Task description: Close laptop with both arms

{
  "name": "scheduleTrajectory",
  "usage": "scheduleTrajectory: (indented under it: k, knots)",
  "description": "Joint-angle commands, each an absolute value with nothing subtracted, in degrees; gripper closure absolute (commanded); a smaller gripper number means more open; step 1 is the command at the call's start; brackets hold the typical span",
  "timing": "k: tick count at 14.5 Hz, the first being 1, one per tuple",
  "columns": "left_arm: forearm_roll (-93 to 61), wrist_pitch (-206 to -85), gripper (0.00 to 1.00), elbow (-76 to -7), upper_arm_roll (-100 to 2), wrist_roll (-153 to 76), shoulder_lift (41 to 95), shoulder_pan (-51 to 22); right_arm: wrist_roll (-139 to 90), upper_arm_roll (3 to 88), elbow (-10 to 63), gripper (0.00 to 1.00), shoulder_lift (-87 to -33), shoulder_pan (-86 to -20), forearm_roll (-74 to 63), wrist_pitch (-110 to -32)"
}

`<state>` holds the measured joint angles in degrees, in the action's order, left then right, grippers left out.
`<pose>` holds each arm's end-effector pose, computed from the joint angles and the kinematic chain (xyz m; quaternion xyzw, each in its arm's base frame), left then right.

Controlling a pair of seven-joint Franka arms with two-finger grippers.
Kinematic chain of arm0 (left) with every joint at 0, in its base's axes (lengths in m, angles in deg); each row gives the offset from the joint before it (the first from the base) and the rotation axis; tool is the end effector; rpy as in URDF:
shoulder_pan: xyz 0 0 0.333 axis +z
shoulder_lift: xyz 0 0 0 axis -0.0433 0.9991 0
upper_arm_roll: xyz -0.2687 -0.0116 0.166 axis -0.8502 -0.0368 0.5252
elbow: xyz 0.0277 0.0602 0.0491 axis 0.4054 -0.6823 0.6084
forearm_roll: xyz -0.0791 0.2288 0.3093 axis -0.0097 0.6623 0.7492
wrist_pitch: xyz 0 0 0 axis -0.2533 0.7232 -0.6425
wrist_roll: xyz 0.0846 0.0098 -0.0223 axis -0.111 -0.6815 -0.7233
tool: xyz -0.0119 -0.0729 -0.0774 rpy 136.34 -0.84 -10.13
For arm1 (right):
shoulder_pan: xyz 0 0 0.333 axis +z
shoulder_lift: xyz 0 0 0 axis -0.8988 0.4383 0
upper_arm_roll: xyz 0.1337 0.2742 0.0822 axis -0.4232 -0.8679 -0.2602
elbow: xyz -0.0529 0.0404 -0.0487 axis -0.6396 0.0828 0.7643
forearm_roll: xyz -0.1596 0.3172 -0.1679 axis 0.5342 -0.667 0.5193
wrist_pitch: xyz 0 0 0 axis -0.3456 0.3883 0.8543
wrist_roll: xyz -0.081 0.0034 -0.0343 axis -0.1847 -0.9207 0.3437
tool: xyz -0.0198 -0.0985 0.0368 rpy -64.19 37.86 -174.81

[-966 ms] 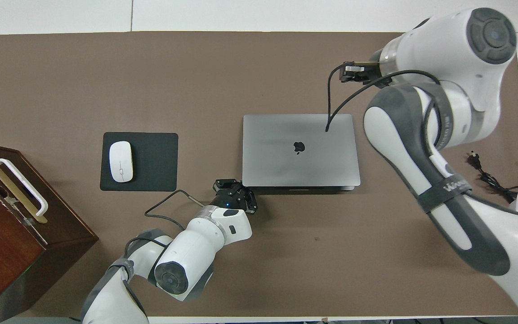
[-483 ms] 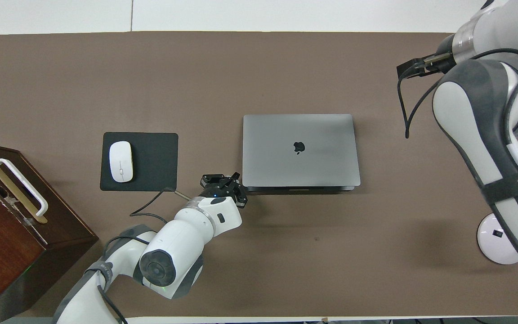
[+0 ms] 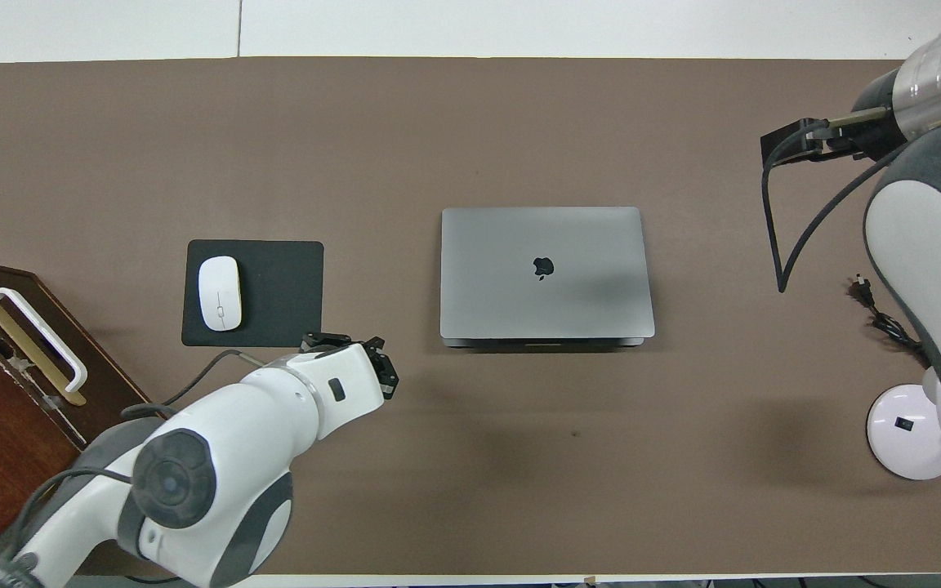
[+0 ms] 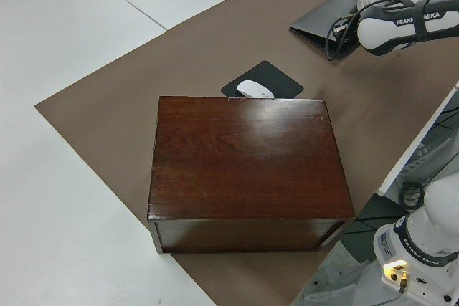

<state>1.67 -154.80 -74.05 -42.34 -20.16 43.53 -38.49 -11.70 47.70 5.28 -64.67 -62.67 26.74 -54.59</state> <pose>0.4012 -0.2545 0.4241 0.9503 -0.2506 0.1577 0.0965 0.6239 0.0579 0.5978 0.9976 0.0127 0.0677 0.0015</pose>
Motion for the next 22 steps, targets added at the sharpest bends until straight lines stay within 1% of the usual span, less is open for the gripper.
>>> scheduleTrajectory:
  k: [1,2,4,5,6,7,10,12,13,15,18,19,21,22]
  knots:
    - [3.34,-136.95,1.0,-66.33,-42.65,-18.13,40.13,-33.17,-6.7,47.5,5.89,0.01,-65.86,-62.33,29.68,-52.57]
    - [5.62,-131.93,1.0,-62.9,-42.74,-18.13,40.21,-31.24,-6.7,47.49,5.11,0.01,-66.47,-62.33,29.86,-51.51]
    - [7.22,-125.75,1.0,-58.57,-42.74,-18.13,40.21,-28.25,-7.05,47.67,1.43,0.01,-66.22,-62.51,30.04,-48.27]
    - [7.4,-123.9,0.8,-56.99,-42.74,-18.3,40.3,-26.4,-7.31,47.67,-0.33,0.01,-66.22,-63.12,30.13,-46.25]
    - [7.57,-122.4,0.02,-55.67,-42.74,-18.48,40.48,-24.73,-7.58,47.41,-2.09,0.01,-65.96,-63.3,30.13,-45.01]
    - [7.57,-121.43,0.0,-54.79,-42.74,-18.31,40.48,-22.71,-7.75,47.32,-2.37,0.01,-65.95,-63.39,29.95,-45.17]
    - [7.57,-121.33,0.0,-53.11,-42.65,-18.3,40.65,-16.65,-7.49,47.49,-1.41,0.01,-66.92,-63.21,28.81,-45.53]
    - [7.57,-121.07,0.0,-51.27,-42.65,-18.48,41.0,-12.43,-8.36,47.67,0.17,0.01,-67.18,-64.96,28.72,-46.22]
    - [7.57,-120.02,0.0,-49.43,-42.65,-18.39,41.61,-10.24,-9.85,47.67,1.66,0.01,-67.44,-65.58,28.72,-49.01]
    - [7.57,-116.52,0.0,-43.74,-42.56,-18.39,44.5,-8.29,-11.79,47.67,1.59,0.0,-67.54,-66.55,28.72,-50.88]
    - [7.57,-110.1,0.0,-33.63,-42.56,-18.39,49.51,-5.83,-18.36,47.67,1.67,0.0,-68.67,-68.04,28.72,-51.24]
    - [7.57,-108.95,0.0,-31.86,-42.56,-18.39,50.4,-4.69,-20.65,47.76,1.59,0.0,-68.85,-68.13,28.9,-51.33]
    - [7.66,-108.41,0.0,-30.96,-42.56,-18.48,50.76,-4.06,-21.81,47.76,2.11,0.0,-69.64,-68.13,29.16,-51.06]
    - [7.75,-107.8,0.0,-30.52,-42.56,-18.48,50.85,-4.06,-23.04,47.76,3.94,0.0,-70.43,-68.74,28.73,-51.06]
